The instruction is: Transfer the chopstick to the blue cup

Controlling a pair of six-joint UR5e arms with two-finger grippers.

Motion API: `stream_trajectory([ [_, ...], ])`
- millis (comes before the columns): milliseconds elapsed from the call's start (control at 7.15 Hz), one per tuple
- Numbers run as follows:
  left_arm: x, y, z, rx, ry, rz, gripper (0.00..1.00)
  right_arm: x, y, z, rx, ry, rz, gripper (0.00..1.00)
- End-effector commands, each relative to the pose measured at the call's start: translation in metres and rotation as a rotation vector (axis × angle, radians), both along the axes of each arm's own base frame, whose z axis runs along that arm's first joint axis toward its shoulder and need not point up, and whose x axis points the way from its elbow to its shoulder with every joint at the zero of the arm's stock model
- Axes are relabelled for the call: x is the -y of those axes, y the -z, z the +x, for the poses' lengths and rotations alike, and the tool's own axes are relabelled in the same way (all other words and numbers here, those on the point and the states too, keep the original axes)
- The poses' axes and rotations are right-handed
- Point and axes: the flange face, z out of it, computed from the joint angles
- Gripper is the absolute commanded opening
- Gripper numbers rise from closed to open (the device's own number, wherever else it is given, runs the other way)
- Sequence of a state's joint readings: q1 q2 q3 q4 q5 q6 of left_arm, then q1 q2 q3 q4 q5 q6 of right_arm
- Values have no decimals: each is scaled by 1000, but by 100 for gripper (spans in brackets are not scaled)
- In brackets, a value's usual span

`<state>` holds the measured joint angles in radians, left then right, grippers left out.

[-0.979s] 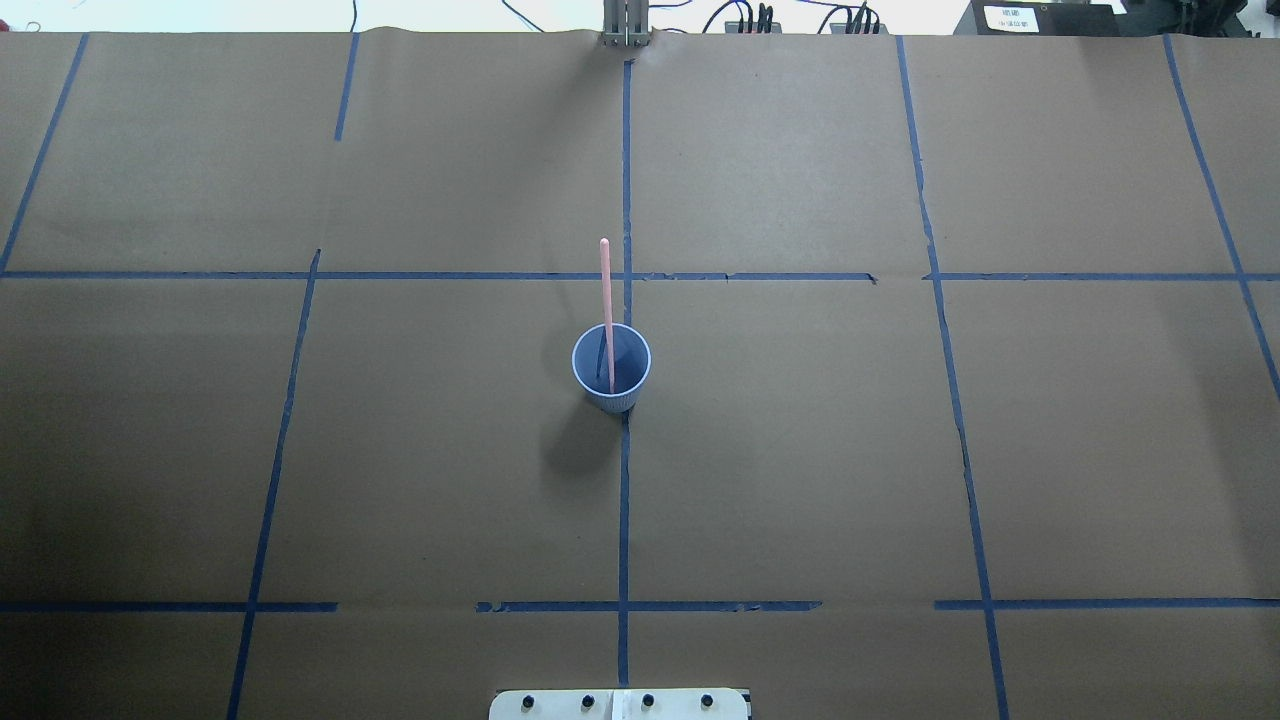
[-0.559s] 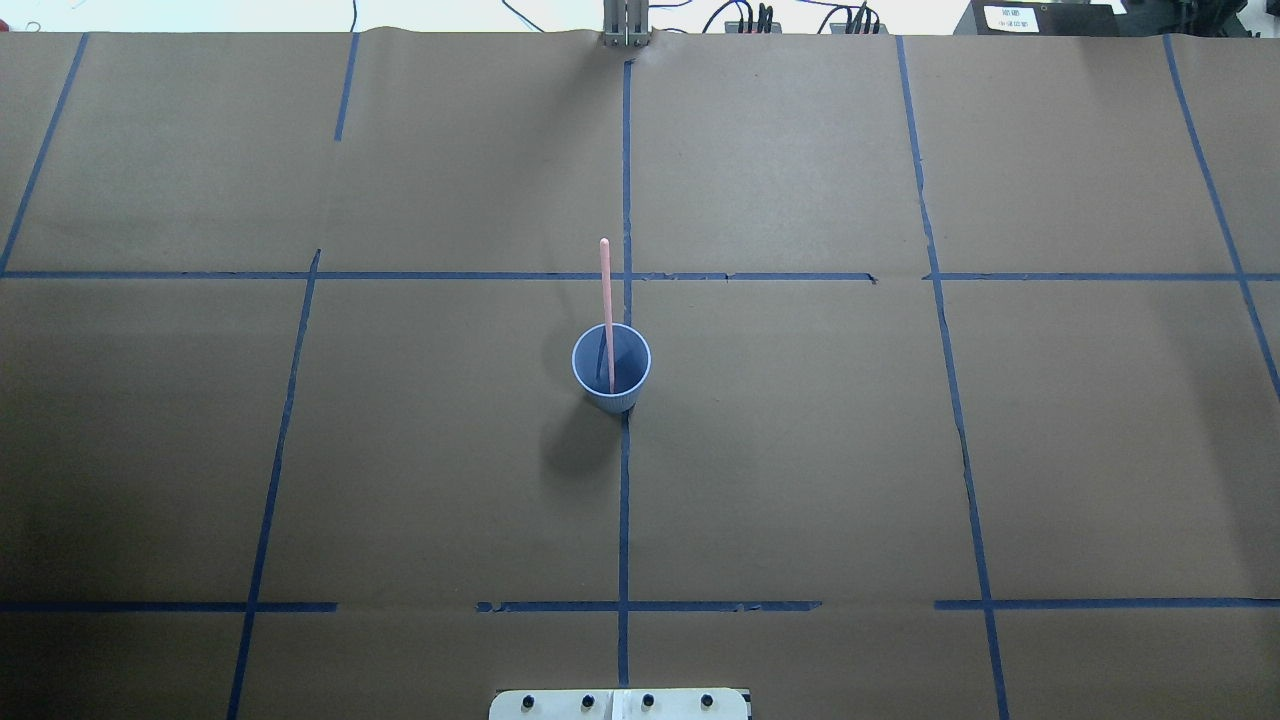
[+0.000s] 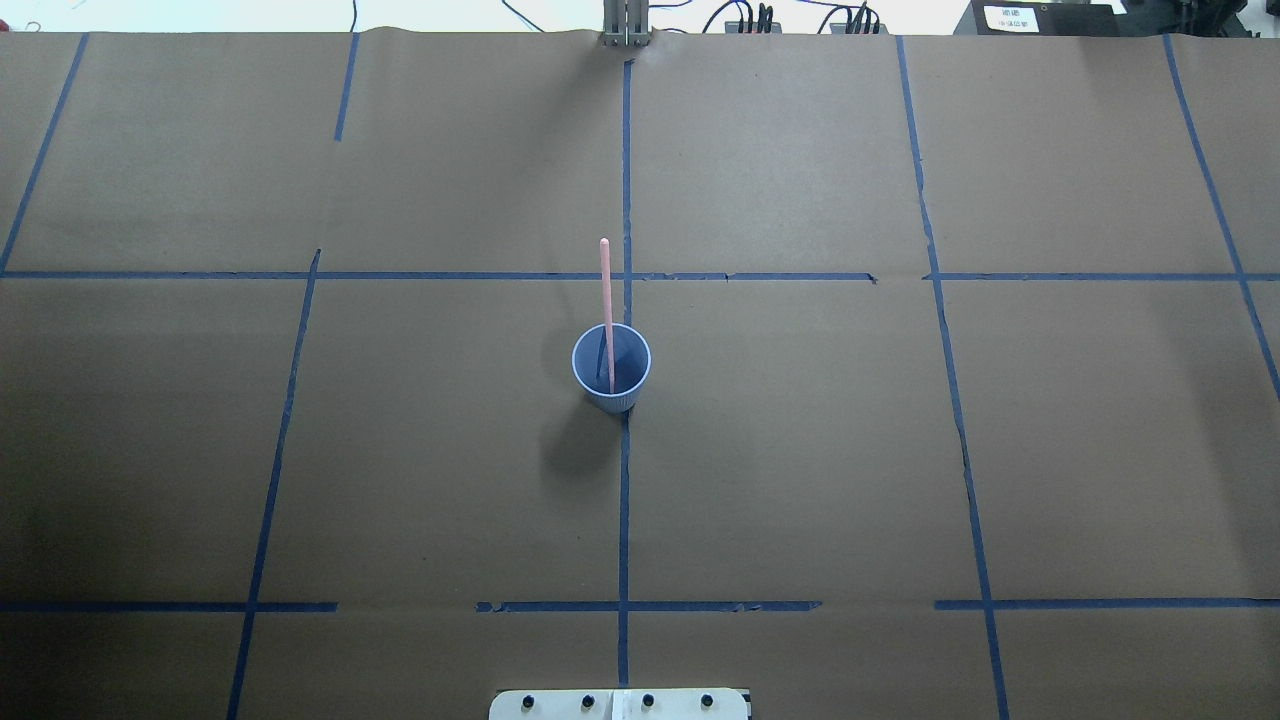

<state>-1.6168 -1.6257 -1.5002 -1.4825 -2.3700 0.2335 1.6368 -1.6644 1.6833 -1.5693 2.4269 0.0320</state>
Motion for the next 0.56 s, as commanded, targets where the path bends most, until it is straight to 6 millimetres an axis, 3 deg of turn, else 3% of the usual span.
stream_trajectory([
  [0,-1,-1,0,0,-1,1,100,0,0,0,0,0,1,100],
  [420,-1,-1,0,0,-2,2,100,0,3,0,0,0,4,100],
])
